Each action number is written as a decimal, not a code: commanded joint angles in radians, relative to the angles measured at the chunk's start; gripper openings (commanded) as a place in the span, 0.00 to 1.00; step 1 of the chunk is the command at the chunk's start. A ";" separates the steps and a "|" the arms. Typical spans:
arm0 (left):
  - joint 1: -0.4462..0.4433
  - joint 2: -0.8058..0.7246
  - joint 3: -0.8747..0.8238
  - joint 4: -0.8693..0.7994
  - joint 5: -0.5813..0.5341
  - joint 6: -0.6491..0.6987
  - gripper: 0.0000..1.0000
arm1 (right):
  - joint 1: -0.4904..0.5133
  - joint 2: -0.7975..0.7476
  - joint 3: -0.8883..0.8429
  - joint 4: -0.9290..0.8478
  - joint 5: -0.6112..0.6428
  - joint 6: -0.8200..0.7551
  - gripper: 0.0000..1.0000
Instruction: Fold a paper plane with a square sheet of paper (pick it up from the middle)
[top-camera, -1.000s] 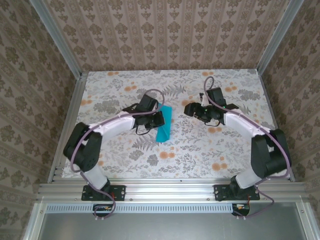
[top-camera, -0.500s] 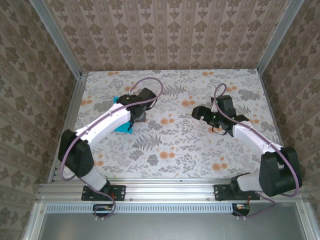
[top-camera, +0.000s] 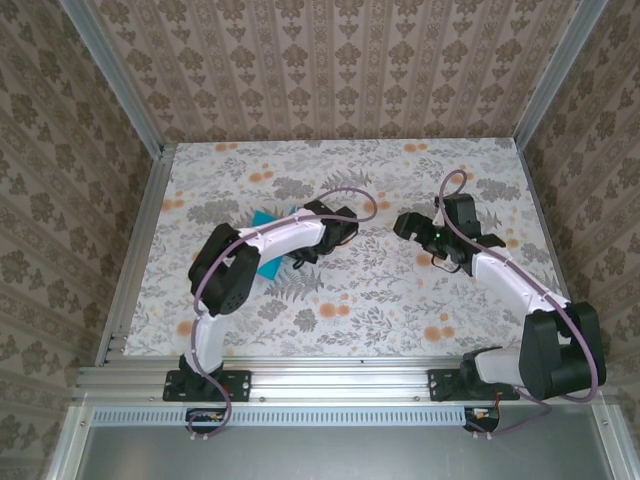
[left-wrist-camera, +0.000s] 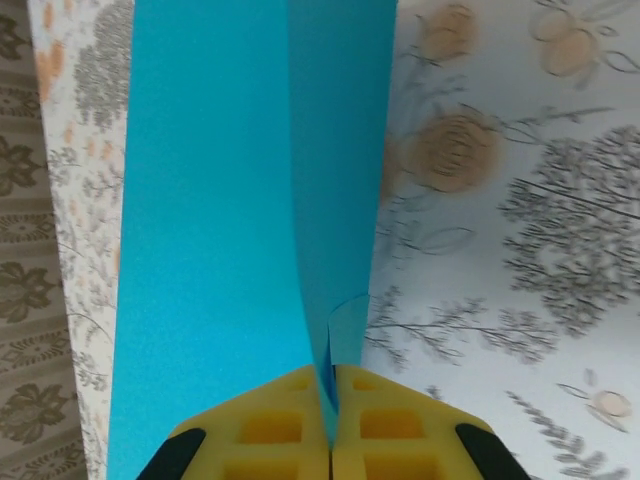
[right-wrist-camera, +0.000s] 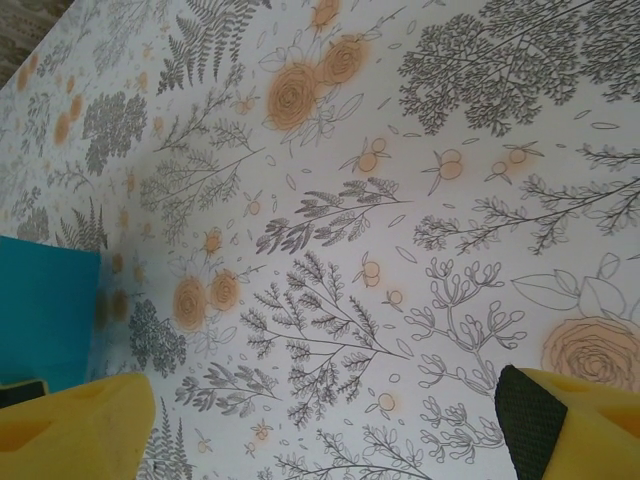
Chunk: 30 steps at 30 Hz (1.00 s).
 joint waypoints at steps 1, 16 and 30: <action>-0.026 0.060 0.055 -0.007 0.058 -0.053 0.08 | -0.015 -0.033 -0.021 -0.009 0.026 0.024 0.91; -0.090 0.152 0.209 0.039 0.195 -0.043 0.28 | -0.048 -0.035 -0.043 -0.016 0.046 0.067 0.91; 0.005 -0.295 0.020 0.338 0.599 0.065 0.69 | -0.009 0.053 -0.029 0.055 -0.132 0.037 1.00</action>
